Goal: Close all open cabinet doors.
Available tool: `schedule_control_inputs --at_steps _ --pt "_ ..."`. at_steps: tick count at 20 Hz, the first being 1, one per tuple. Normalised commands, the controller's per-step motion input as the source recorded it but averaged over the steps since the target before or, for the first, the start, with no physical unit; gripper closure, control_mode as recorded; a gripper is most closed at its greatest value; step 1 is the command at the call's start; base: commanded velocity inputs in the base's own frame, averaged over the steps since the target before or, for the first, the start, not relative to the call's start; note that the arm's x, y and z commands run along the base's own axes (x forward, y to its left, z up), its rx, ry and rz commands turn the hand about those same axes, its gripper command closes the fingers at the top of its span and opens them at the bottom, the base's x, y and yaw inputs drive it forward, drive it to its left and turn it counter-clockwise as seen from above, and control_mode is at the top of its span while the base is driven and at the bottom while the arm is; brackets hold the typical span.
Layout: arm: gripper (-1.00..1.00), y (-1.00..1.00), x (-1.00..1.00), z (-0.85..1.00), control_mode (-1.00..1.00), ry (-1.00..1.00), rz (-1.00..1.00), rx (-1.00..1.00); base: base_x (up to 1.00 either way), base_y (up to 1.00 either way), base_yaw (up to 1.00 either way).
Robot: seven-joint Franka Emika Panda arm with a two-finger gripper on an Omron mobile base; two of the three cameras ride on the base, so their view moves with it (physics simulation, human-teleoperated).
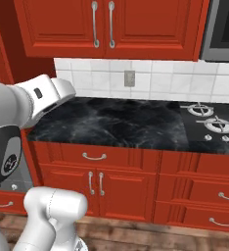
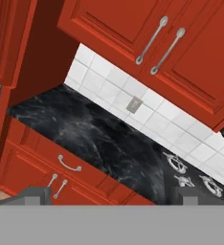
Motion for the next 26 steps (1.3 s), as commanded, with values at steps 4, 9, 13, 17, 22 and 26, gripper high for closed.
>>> schedule_control_inputs --at_steps 4,9,13,17,22,26 --pt "-1.00 0.00 0.00 0.00 1.00 0.00 0.00 0.00 -0.16 0.70 0.00" --pt "-1.00 0.00 0.00 0.00 1.00 0.00 0.00 0.00 -0.08 0.88 0.00" --pt "-1.00 0.00 0.00 0.00 1.00 0.00 0.00 0.00 -0.13 0.90 0.00" --pt "-1.00 0.00 0.00 0.00 1.00 0.00 0.00 0.00 -0.33 0.71 0.00" --pt "-1.00 0.00 0.00 0.00 1.00 0.00 0.00 0.00 -0.29 0.68 0.00" --pt "-1.00 0.00 0.00 0.00 1.00 0.00 0.00 0.00 -0.09 0.67 0.00"
